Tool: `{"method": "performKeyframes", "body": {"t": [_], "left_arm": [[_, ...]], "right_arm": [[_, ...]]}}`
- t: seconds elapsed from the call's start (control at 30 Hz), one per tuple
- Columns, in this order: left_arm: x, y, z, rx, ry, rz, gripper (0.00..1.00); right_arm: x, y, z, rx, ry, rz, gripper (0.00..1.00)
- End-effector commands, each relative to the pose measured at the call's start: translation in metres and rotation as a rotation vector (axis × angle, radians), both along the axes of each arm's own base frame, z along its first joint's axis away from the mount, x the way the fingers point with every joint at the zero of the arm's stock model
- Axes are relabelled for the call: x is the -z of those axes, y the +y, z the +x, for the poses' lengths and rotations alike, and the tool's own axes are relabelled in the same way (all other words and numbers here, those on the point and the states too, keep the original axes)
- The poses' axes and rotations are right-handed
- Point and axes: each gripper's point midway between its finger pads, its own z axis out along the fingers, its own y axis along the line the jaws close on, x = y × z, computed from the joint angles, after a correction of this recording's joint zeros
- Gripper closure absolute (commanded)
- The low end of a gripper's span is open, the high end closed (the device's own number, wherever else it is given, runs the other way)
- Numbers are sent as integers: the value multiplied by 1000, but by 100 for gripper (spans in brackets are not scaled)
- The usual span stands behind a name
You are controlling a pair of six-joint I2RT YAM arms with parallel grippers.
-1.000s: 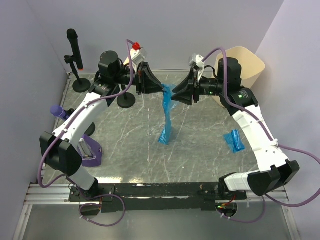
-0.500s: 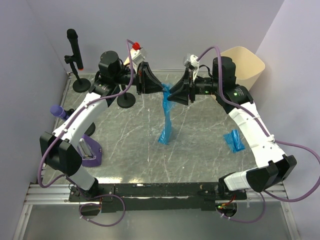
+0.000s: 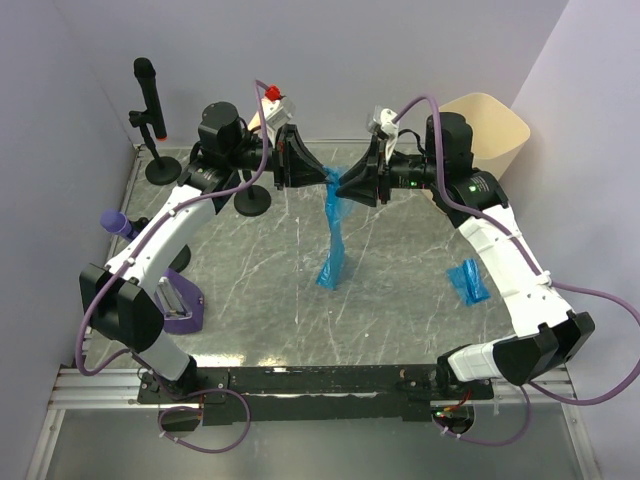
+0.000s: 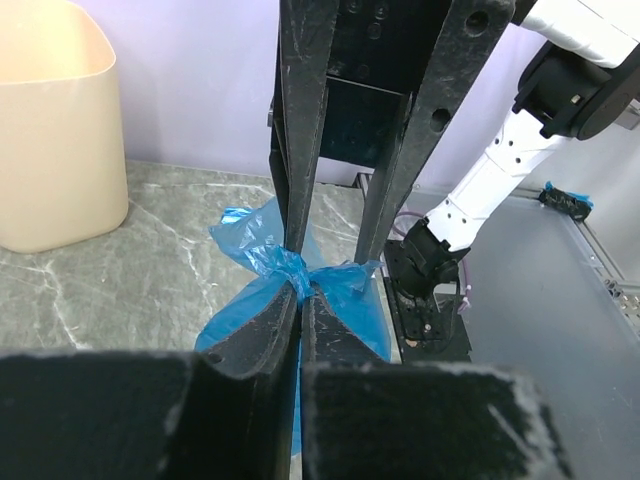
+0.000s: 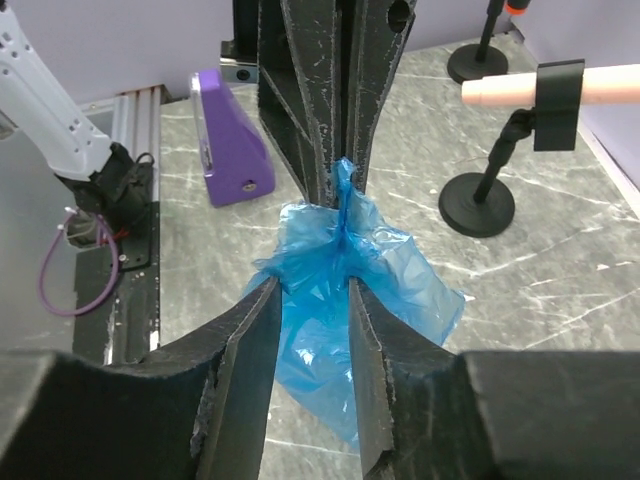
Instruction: Put the trash bags into the trash bin
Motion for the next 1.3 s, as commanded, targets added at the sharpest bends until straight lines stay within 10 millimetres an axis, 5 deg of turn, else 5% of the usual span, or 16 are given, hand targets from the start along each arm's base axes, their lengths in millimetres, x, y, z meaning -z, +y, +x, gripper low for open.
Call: {"method": "performKeyframes", "body": {"t": [0.0, 0.17, 0.27, 0.33, 0.6, 0.8, 0.83, 0.9, 0.97, 1.27], "left_arm": [[-20, 3, -9, 7, -62, -30, 92], [-17, 3, -11, -3, -62, -24, 90], [-15, 3, -11, -7, -55, -14, 89], [-14, 4, -8, -28, -62, -4, 89], [-8, 20, 7, -119, -86, 39, 93], [-9, 21, 4, -82, -62, 15, 99], [-10, 20, 4, -74, -54, 8, 99], [-11, 19, 6, -73, -43, 1, 99], [-12, 18, 8, -83, -34, -4, 99], [-12, 17, 7, -79, -9, -9, 91]], "right_arm": [[-19, 3, -5, -13, -85, 15, 62], [-24, 12, -8, -32, -104, 20, 63], [-24, 14, -9, -30, -117, 8, 92], [-25, 11, -5, 5, -124, 3, 100], [-33, -21, 3, 148, -176, -22, 100], [-22, -19, -6, 110, -148, -19, 100], [-22, -16, -11, 69, -149, -13, 98], [-21, -11, -16, 32, -141, -9, 68], [-22, -7, -16, 21, -158, -12, 51], [-27, 14, 1, -5, -171, -9, 49]]}}
